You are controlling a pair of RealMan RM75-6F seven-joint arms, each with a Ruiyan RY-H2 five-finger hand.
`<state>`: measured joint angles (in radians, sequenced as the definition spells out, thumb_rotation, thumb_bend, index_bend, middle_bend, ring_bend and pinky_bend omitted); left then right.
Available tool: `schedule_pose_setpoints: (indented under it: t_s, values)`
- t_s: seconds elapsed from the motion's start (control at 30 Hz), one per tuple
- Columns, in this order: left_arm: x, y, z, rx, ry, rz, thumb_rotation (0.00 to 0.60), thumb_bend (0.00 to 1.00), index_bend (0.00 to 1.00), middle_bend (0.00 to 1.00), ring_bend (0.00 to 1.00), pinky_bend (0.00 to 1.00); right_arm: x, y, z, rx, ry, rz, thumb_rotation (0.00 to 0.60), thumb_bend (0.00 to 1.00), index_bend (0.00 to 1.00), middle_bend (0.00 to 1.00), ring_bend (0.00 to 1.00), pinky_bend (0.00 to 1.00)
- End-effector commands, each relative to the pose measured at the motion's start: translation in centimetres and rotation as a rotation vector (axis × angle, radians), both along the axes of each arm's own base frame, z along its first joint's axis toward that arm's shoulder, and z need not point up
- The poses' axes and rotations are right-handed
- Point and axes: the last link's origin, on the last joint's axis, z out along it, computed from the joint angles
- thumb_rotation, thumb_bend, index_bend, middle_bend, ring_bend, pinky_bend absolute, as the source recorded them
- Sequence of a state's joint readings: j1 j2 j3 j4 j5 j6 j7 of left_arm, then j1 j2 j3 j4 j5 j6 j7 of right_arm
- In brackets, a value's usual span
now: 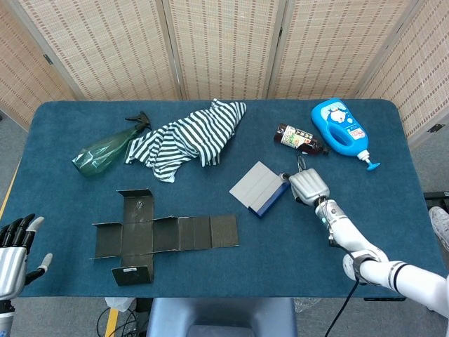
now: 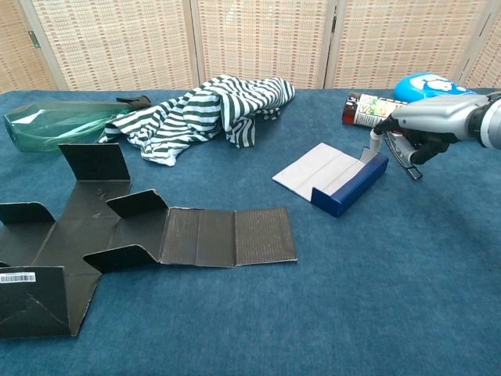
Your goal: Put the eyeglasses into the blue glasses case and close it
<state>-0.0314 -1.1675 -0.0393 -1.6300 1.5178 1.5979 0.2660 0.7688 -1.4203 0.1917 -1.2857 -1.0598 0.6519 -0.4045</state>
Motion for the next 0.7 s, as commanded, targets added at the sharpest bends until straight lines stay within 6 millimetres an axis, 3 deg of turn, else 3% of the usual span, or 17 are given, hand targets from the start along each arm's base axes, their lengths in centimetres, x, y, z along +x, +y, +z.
schedule_pose_setpoints:
  t_s: [0.03,0.4,0.7]
  values:
    - [-0.1,0.0,0.0,0.0,0.002,0.004,0.6,0.32,0.17,0.14,0.15,0.19,0.0,-0.6,-1.1,0.014,0.007,-0.012,0.6,0.88,0.26,0.99,1.0,0.89]
    - [-0.1,0.1,-0.1,-0.001,-0.001,0.003,0.6,0.32,0.17,0.14,0.15,0.19,0.1,-1.7,-2.3,0.029,0.032,-0.01,0.6,0.88,0.28,0.99,1.0,0.89]
    - [-0.4,0.1,-0.2,-0.006,-0.006,0.013,0.6,0.32,0.17,0.14,0.15,0.19,-1.7,2.4,-0.5,0.112,0.081,0.019,0.6,0.88,0.38,0.99,1.0,0.89]
